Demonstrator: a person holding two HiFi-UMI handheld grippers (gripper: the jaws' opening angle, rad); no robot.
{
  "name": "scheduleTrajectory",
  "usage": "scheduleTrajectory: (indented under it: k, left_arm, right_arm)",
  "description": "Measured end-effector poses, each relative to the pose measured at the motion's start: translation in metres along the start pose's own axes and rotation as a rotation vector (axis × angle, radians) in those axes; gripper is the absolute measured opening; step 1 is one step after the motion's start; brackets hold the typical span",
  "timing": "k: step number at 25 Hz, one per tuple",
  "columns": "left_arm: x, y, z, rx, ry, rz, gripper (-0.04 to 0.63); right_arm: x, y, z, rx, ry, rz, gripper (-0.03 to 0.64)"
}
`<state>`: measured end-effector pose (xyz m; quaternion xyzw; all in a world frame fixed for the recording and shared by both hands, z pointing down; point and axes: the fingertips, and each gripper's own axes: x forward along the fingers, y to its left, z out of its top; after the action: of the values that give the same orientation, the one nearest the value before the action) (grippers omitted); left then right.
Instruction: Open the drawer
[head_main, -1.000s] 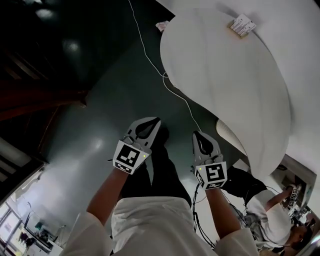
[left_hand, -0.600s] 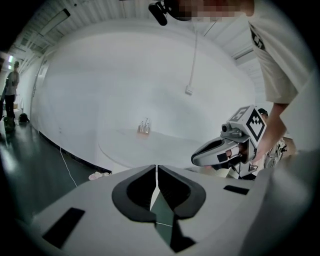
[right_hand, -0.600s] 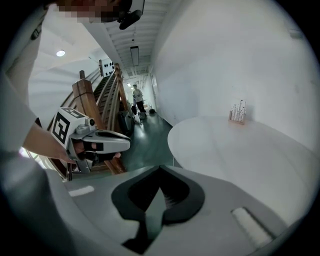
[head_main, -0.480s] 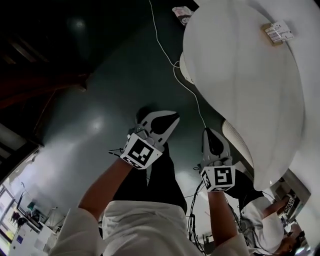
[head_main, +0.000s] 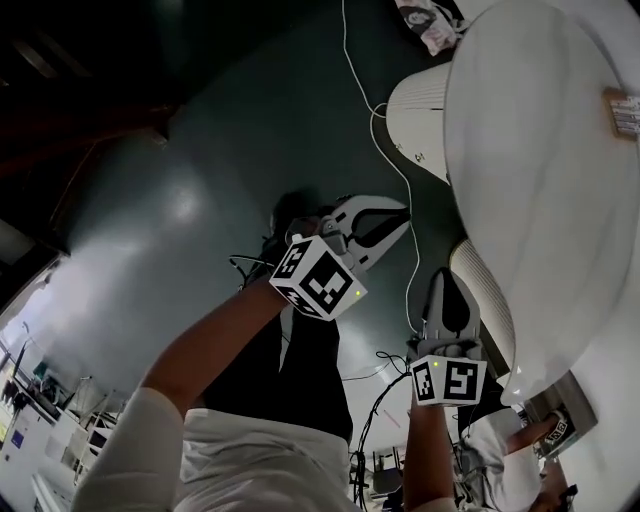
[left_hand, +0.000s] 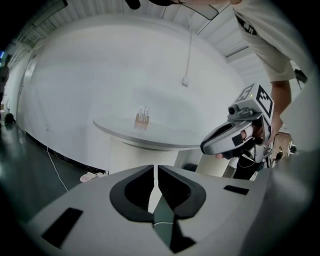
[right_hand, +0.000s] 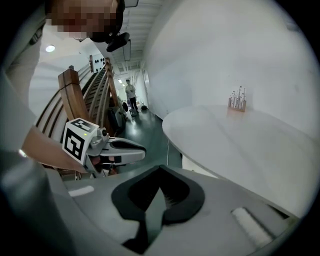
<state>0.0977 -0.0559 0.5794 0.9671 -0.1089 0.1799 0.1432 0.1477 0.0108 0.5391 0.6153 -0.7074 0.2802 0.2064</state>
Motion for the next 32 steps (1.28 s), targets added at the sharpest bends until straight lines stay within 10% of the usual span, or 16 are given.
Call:
scheduleTrajectory:
  k: [32]
  left_arm:
    - [0.163, 0.018, -0.083, 0.066, -0.024, 0.045, 0.152]
  right_arm:
    - [0.050, -0.040, -0.088, 0.059, 0.042, -0.082, 0.011]
